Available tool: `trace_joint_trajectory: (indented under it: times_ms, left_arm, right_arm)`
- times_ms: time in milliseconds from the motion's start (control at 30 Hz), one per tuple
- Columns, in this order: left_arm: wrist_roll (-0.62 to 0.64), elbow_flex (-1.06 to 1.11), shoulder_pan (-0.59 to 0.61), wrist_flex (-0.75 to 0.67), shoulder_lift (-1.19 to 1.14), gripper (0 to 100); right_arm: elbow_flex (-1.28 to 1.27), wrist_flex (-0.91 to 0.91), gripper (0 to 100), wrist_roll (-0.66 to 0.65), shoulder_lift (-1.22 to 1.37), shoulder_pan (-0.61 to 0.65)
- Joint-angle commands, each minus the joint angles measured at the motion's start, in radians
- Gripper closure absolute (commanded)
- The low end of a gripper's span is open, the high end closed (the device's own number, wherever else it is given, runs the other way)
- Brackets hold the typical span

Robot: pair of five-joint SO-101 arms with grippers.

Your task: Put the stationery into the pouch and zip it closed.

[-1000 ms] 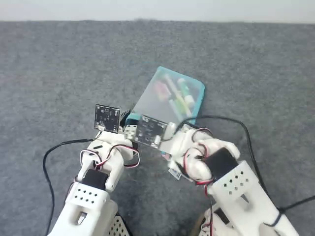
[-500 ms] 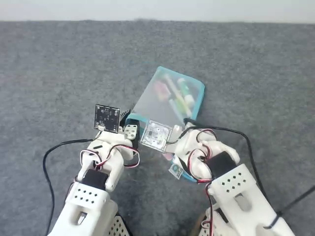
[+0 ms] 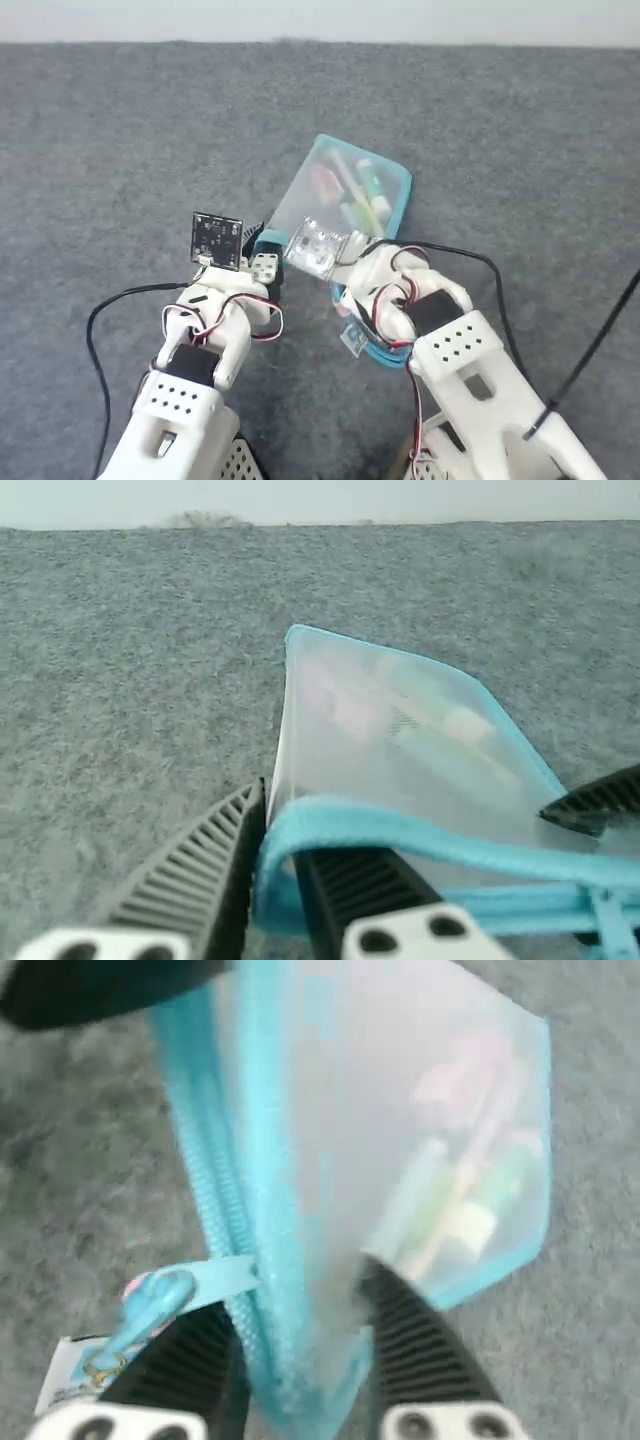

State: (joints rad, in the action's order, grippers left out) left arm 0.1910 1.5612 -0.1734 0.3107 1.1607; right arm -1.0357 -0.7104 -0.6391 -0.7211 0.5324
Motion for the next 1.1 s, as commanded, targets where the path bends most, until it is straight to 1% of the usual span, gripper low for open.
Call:
trace_joint_trajectory:
  times_ms: [0,67,200,367,500,567,700,900,1067]
  left_arm:
    - [-0.011,-0.054,0.003,0.035,0.035,99]
    - [-0.023,-0.058,0.011,0.041,0.038,99]
    - [-0.109,-0.071,0.011,0.044,0.038,99]
    - [-0.121,-0.073,0.011,0.044,0.038,98]
    - [-0.123,-0.077,0.011,0.058,0.038,91]
    - [-0.123,-0.113,0.011,0.118,0.038,88]
    - [-0.123,-0.199,0.012,0.262,0.038,87]
    - [-0.123,-0.225,0.012,0.325,0.043,87]
    - [-0.123,-0.265,-0.002,0.476,0.167,87]
  right_arm:
    - [0.048,0.005,99.0,0.038,0.008,-0.050]
    - [0.048,0.008,99.3,0.077,0.008,-0.085]
    - [0.048,0.010,99.2,0.149,0.010,-0.136]
    - [0.048,0.004,99.2,0.190,0.015,-0.151]
    - [0.055,0.015,99.2,0.196,0.088,-0.168]
    - [0.100,0.002,99.2,0.238,0.154,-0.193]
    - [0.222,-0.051,99.2,0.299,0.295,-0.232]
    - [0.328,-0.081,99.2,0.345,0.407,-0.231]
    - [0.393,-0.082,99.2,0.362,0.455,-0.231]
